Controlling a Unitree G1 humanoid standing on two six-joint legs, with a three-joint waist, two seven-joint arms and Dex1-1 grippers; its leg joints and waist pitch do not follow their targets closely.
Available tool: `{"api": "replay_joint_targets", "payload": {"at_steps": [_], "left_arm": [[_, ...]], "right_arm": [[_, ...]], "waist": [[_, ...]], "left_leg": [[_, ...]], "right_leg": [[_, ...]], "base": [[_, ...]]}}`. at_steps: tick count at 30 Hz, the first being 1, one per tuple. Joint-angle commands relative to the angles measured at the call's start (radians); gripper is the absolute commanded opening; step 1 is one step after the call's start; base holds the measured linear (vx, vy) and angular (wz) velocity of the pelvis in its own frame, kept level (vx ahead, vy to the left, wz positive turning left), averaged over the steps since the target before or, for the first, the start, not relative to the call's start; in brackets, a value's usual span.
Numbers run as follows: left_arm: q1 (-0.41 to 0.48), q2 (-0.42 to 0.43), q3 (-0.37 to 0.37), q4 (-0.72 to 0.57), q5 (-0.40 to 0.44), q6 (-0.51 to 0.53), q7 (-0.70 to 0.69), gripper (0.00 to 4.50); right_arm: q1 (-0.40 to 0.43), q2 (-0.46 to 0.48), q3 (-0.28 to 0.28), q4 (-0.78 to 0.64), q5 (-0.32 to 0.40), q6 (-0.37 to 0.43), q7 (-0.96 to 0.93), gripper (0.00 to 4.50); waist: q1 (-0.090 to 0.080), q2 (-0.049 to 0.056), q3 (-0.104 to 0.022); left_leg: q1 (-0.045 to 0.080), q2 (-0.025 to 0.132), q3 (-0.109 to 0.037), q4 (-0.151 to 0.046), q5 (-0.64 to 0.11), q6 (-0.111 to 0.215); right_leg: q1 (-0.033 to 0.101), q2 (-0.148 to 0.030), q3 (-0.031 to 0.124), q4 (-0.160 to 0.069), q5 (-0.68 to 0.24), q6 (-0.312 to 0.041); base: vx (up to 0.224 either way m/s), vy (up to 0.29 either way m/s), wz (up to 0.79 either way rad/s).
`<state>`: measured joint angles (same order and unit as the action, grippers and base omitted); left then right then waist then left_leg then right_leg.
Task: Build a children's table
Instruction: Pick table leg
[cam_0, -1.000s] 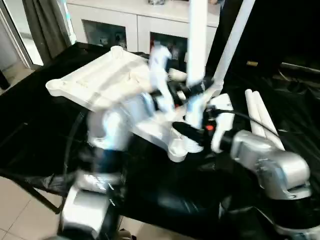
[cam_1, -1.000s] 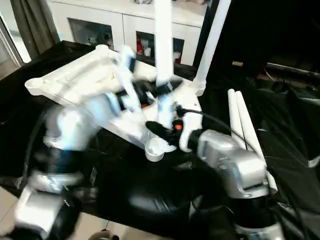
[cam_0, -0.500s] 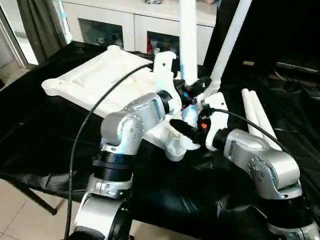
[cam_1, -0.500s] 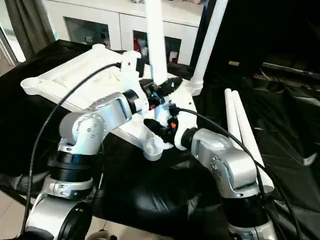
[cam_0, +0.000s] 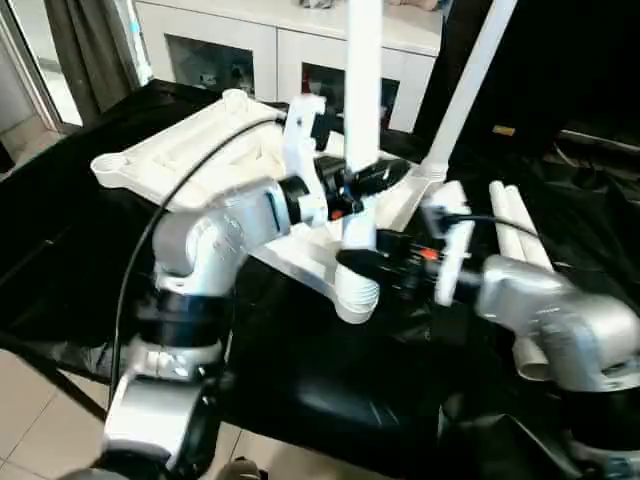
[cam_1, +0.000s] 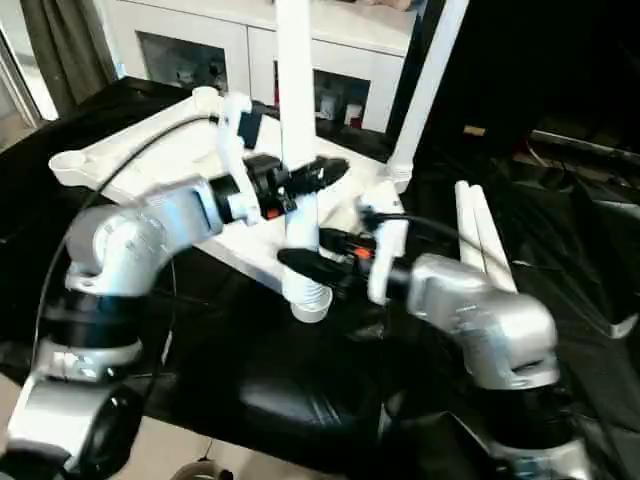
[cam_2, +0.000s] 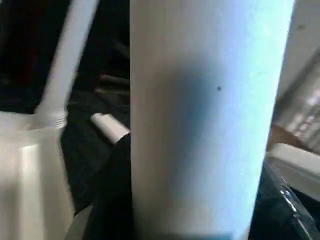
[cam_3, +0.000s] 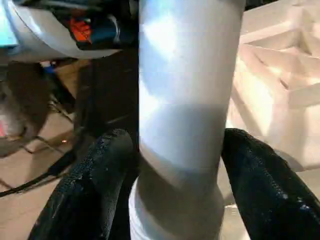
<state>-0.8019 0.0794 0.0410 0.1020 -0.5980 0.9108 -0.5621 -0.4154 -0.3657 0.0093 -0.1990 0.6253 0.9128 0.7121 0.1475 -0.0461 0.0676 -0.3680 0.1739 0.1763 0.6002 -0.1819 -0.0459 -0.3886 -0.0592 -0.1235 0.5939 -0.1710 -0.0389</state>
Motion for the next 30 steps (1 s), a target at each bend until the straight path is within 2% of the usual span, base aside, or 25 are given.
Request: {"api": "replay_joint_targets", "payload": {"at_steps": [1, 3, 6, 10, 11, 14, 16, 23, 24, 26, 30], "left_arm": [[-0.027, -0.002, -0.006, -0.004, -0.033, 0.021, -0.032, 1.89], [-0.030, -0.004, -0.003, -0.017, -0.065, 0.046, -0.062, 1.89], [-0.022, -0.002, -0.026, -0.036, -0.076, 0.061, -0.090, 1.89], [-0.014, 0.003, -0.040, -0.047, -0.080, 0.065, -0.101, 1.89], [-0.013, 0.004, -0.040, -0.048, -0.082, 0.065, -0.101, 1.89], [-0.020, 0.005, -0.031, -0.041, -0.086, 0.066, -0.100, 1.89], [-0.025, 0.008, -0.024, -0.037, -0.090, 0.067, -0.101, 1.89], [-0.032, 0.013, -0.020, -0.028, -0.088, 0.055, -0.101, 1.89], [-0.035, 0.012, -0.023, -0.023, -0.076, 0.041, -0.089, 2.24], [-0.043, 0.010, -0.018, -0.012, -0.077, 0.048, -0.078, 2.59], [-0.047, 0.007, -0.009, -0.017, -0.088, 0.049, -0.080, 2.80]], "right_arm": [[-0.024, -0.016, -0.013, -0.007, 0.021, 0.017, 0.019, 3.14], [-0.032, -0.026, -0.010, 0.013, 0.023, 0.020, 0.031, 3.14], [-0.037, -0.027, -0.010, 0.023, 0.040, 0.029, 0.043, 3.14], [-0.040, -0.027, -0.007, 0.024, 0.054, 0.042, 0.053, 3.14], [-0.040, -0.030, -0.004, 0.023, 0.055, 0.045, 0.056, 2.85], [-0.037, -0.039, 0.005, 0.025, 0.056, 0.059, 0.065, 2.75], [-0.033, -0.043, 0.009, 0.027, 0.057, 0.066, 0.068, 2.41], [-0.034, -0.047, 0.012, 0.032, 0.061, 0.074, 0.069, 1.96], [-0.034, -0.046, 0.012, 0.034, 0.060, 0.075, 0.069, 1.94], [-0.035, -0.046, 0.011, 0.035, 0.060, 0.074, 0.067, 1.93], [-0.036, -0.044, 0.011, 0.037, 0.058, 0.072, 0.064, 1.93]], "waist": [[0.001, -0.011, -0.077], [0.001, -0.011, -0.077], [0.000, -0.014, -0.077], [0.000, -0.011, -0.078], [0.001, -0.012, -0.078], [0.002, -0.014, -0.078], [0.002, -0.013, -0.077], [0.002, -0.014, -0.079], [0.002, -0.015, -0.078], [0.003, -0.014, -0.079], [0.003, -0.013, -0.078]], "left_leg": [[0.009, 0.065, -0.025, -0.064, -0.085, 0.020], [0.009, 0.064, -0.024, -0.063, -0.085, 0.016], [0.009, 0.064, -0.025, -0.063, -0.088, 0.017], [0.009, 0.067, -0.026, -0.063, -0.088, 0.015], [0.009, 0.066, -0.025, -0.063, -0.088, 0.016], [0.009, 0.066, -0.025, -0.063, -0.083, 0.015], [0.009, 0.065, -0.025, -0.063, -0.088, 0.014], [0.008, 0.065, -0.025, -0.062, -0.080, 0.011], [0.009, 0.065, -0.025, -0.063, -0.081, 0.011], [0.008, 0.064, -0.025, -0.062, -0.081, 0.011], [0.009, 0.066, -0.026, -0.063, -0.082, 0.010]], "right_leg": [[0.056, -0.114, 0.073, -0.074, -0.274, -0.058], [0.057, -0.116, 0.072, -0.075, -0.297, -0.064], [0.057, -0.113, 0.072, -0.077, -0.302, -0.060], [0.057, -0.115, 0.072, -0.076, -0.298, -0.060], [0.057, -0.114, 0.072, -0.076, -0.298, -0.059], [0.058, -0.114, 0.072, -0.076, -0.301, -0.054], [0.057, -0.114, 0.072, -0.078, -0.313, -0.048], [0.057, -0.114, 0.072, -0.076, -0.304, -0.047], [0.057, -0.113, 0.072, -0.077, -0.306, -0.046], [0.057, -0.114, 0.071, -0.077, -0.307, -0.045], [0.056, -0.114, 0.072, -0.076, -0.299, -0.049]], "base": [[0.000, 0.000, 0.00], [0.000, 0.000, 0.00], [0.000, 0.000, 0.00], [0.000, 0.000, 0.00], [0.000, 0.000, 0.00], [0.000, 0.000, 0.00], [0.000, 0.000, 0.00], [0.000, 0.000, 0.00], [0.000, 0.000, 0.00], [0.000, 0.000, 0.00], [0.000, 0.000, 0.00]]}}
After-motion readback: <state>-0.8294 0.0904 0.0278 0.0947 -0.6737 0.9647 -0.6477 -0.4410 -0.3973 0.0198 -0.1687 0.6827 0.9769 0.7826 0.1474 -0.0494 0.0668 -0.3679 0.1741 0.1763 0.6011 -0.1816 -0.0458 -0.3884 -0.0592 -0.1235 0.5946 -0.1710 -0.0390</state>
